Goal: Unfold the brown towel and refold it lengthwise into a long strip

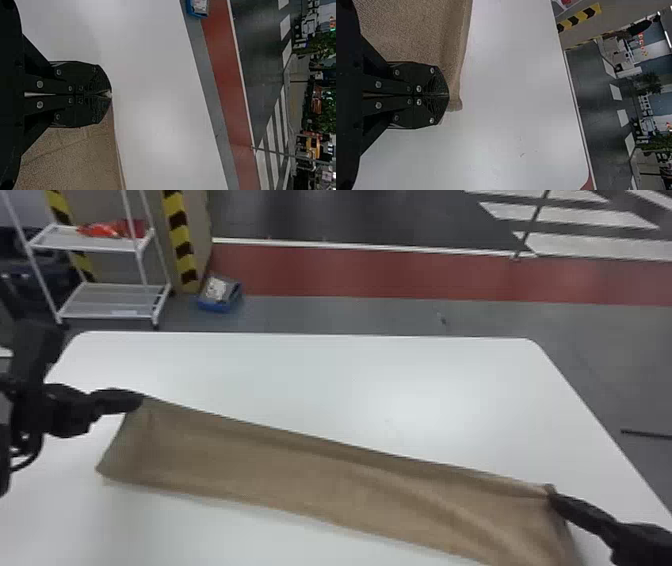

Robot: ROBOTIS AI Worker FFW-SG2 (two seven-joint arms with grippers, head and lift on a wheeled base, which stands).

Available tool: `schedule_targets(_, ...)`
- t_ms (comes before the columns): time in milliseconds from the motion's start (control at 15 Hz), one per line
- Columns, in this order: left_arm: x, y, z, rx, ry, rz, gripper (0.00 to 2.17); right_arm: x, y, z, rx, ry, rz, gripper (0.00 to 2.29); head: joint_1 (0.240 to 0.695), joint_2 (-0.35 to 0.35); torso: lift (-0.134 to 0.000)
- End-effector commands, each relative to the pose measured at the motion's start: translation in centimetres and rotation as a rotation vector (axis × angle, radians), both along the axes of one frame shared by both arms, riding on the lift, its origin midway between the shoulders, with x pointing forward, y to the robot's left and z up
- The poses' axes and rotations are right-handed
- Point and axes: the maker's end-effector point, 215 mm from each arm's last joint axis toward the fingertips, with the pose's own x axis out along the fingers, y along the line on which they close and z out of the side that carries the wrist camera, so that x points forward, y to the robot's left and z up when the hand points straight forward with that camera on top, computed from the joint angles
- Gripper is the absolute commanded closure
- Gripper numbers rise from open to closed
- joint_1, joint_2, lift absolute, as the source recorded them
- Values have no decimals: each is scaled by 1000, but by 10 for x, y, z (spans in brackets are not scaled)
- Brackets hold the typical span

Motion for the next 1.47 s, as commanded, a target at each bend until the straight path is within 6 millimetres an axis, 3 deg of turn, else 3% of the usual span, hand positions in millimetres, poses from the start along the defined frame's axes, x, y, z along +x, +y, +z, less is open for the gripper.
schedule_targets(0,-3,-8,0,-5,-7,-18,1430,-1,2,-3,8,12,-1,1399,695,-131,-123)
schedule_targets(67,-4,-11,2,-3,-20,-23,623,-2,2,-4,15,15,-3,1173,695,-135,-123)
schedule_targets(133,-4,-12,7,-6,-33,-24,33,-3,3,-3,18,14,-1,977,695,-138,-123)
schedule_targets(267,-5,-12,15,-9,-52,-24,-2,-3,4,-1,22,9,3,950,695,-141,-123)
schedule_targets(333,-7,-9,13,-10,-50,-17,6,-4,4,0,27,5,1,545,695,-143,-123)
schedule_targets(400,-6,-7,18,-9,-59,-11,19,-6,3,1,33,2,-1,309,695,-142,-123)
schedule_targets(800,-6,0,18,-11,-64,4,22,-16,-10,-9,51,46,-31,313,695,-141,-123)
schedule_targets(1133,-7,0,17,-11,-61,4,22,-3,7,-26,35,91,14,593,695,-140,-123)
schedule_targets(1400,-7,9,20,-2,-68,14,36,9,8,-20,27,92,16,1423,695,-118,-123)
